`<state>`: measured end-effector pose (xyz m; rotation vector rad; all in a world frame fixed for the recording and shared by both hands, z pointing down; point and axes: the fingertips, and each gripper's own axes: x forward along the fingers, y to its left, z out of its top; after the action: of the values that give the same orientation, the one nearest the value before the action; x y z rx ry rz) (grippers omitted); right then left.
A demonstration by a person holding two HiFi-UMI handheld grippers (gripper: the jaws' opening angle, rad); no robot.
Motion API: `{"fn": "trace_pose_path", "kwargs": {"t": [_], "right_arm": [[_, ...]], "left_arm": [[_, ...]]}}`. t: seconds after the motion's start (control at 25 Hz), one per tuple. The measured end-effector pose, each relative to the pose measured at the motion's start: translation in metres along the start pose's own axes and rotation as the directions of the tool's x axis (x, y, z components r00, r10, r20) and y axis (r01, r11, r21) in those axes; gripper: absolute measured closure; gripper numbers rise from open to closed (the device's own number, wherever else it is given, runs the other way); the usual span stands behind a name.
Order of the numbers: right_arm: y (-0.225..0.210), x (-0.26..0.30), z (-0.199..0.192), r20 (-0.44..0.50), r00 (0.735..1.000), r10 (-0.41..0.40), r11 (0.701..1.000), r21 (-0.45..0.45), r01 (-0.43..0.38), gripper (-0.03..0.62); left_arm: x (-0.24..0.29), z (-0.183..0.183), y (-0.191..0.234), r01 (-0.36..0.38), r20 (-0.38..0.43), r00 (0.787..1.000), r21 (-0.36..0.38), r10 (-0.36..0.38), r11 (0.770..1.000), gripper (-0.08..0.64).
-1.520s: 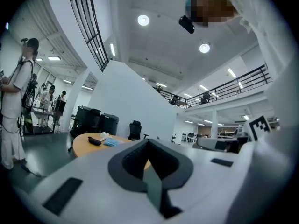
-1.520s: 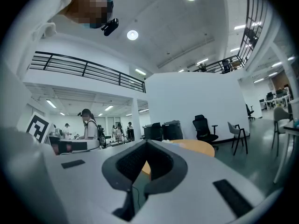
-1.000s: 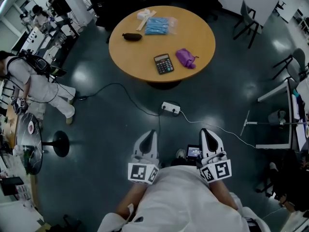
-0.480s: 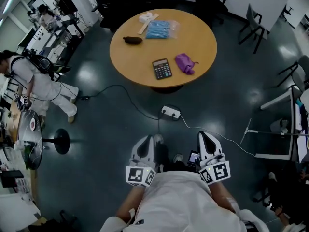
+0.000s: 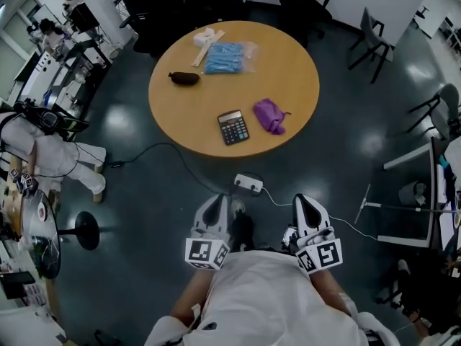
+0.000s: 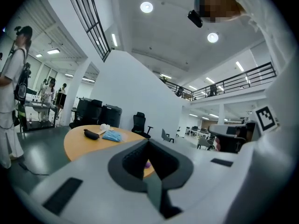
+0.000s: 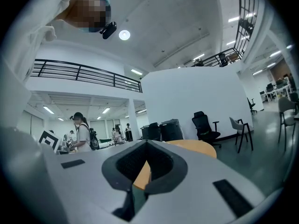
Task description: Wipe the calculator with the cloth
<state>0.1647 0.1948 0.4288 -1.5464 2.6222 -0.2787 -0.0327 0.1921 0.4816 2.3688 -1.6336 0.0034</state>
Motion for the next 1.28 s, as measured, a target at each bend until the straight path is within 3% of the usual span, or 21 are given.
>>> {"fn": "trace_pose_path", "kwargs": {"t": [0.36,0.52,0.72,1.04,1.28], "right_arm": [[-0.027,0.112,0.022,0.01,0.999,-0.043,0.999,-0.012,0.043,0.577],[-0.035,0.146,0.023,-0.011,0.999,-0.03,1.0,-0.004,0.03,0.577],[-0.041,0.184,0.021,-0.037,0.998,0.043,0.999,-0.003,-0.043,0.577],[-0.056,0.223,0.011,-0.091,0.986,0.138,0.99,0.02,-0.137,0.577],[-0.065,0.24,-0.008,-0.14,0.977,0.158,0.987,0.06,-0.15,0.577]], "left_arm": [[0.107,0.044,0.059,0.086,0.001,0.996,0.004,-0.086,0.996,0.554],[0.143,0.048,0.087,0.069,-0.012,0.998,0.005,-0.069,0.998,0.554],[0.176,0.047,0.108,0.045,-0.016,0.999,0.001,-0.045,0.999,0.554],[0.223,-0.002,0.14,0.004,-0.111,0.994,0.014,-0.003,1.0,0.553],[0.277,-0.073,0.187,0.1,-0.257,0.959,-0.087,-0.119,0.991,0.549]]}}
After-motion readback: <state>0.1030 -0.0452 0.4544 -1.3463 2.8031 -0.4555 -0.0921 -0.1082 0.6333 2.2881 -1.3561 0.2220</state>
